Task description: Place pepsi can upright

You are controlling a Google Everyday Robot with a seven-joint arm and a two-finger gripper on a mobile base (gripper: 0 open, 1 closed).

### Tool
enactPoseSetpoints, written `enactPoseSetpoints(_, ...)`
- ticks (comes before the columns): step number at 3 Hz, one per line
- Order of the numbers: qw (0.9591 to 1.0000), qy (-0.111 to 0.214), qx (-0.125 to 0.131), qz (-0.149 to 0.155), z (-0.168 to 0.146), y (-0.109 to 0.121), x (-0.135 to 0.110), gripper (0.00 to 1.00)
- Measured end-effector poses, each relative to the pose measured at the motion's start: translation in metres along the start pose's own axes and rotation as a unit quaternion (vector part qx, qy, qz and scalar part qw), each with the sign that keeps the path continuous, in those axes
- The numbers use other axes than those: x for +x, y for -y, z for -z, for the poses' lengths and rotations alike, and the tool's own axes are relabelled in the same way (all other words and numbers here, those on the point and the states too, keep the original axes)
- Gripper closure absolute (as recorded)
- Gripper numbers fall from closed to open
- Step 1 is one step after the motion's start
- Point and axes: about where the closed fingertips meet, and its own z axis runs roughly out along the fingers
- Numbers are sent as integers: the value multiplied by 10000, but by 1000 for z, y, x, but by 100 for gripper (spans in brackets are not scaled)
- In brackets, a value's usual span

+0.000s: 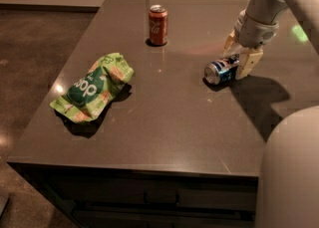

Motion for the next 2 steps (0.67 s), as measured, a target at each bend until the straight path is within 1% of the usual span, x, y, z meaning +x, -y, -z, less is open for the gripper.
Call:
enactPoseSetpoints(1,9998,-167,72,105,10,3,1,73)
enactPoseSetpoints(2,9980,-506,277,251,28,9,3,94)
